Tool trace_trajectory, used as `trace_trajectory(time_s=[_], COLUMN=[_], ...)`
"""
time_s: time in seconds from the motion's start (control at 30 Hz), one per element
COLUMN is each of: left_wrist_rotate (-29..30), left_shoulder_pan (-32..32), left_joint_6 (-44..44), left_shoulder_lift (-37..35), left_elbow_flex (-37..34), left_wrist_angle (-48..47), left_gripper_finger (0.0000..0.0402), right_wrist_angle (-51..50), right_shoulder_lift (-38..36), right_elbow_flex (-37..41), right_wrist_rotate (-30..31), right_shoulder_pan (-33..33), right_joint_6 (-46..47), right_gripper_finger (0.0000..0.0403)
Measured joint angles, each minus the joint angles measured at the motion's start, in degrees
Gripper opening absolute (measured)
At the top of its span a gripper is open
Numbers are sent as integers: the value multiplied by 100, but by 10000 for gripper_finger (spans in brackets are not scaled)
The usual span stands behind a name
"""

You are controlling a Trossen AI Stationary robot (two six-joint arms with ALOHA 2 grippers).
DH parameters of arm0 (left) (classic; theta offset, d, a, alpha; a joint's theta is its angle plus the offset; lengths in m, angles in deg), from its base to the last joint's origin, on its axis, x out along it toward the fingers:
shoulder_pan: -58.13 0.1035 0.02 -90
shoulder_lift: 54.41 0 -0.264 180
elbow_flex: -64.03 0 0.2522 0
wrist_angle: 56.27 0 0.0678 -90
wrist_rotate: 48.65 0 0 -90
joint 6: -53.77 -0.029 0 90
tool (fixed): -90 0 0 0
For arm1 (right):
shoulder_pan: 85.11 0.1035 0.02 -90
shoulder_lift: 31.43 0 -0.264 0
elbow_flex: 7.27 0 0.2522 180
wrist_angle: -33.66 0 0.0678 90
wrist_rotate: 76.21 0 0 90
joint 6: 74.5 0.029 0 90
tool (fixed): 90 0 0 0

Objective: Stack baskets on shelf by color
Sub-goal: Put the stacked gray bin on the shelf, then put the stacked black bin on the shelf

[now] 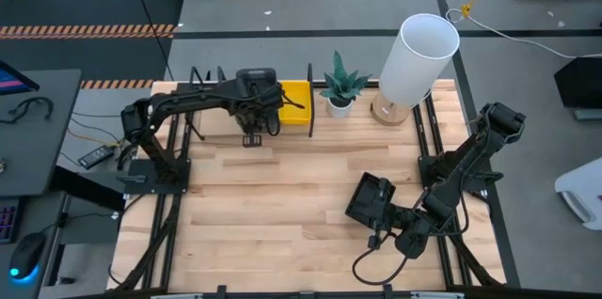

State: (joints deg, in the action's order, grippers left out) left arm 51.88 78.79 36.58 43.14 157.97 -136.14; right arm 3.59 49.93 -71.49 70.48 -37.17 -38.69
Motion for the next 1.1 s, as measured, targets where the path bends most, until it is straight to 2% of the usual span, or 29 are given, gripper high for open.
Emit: trace_trajectory(time_s=[0.27,0.43,0.57,0.7,0.87,1.1], left_wrist_rotate=[196,665,937,1058,1279,1431], left_shoulder_pan=[-163,-297,-430,-609,-930,-1556], left_joint_6=[272,404,454,608,842,940], left_shoulder_lift=[0,0,-33,-125,-344,-526], left_elbow_flex=[0,0,0,126,372,658], left_wrist_angle=[-5,-8,-44,-246,-426,-18], left_gripper_finger=[141,194,221,232,228,211], right_wrist_angle=[4,4,3,4,0,-6], right_shoulder_lift=[0,0,0,0,0,0], right_elbow_flex=[0,0,0,0,0,0], right_wrist_rotate=[-151,-236,-241,-240,-238,-238], right_shoulder_pan=[0,0,0,0,0,0], right_joint_6=[1,0,0,0,0,0], right_gripper_finger=[85,85,85,85,85,85])
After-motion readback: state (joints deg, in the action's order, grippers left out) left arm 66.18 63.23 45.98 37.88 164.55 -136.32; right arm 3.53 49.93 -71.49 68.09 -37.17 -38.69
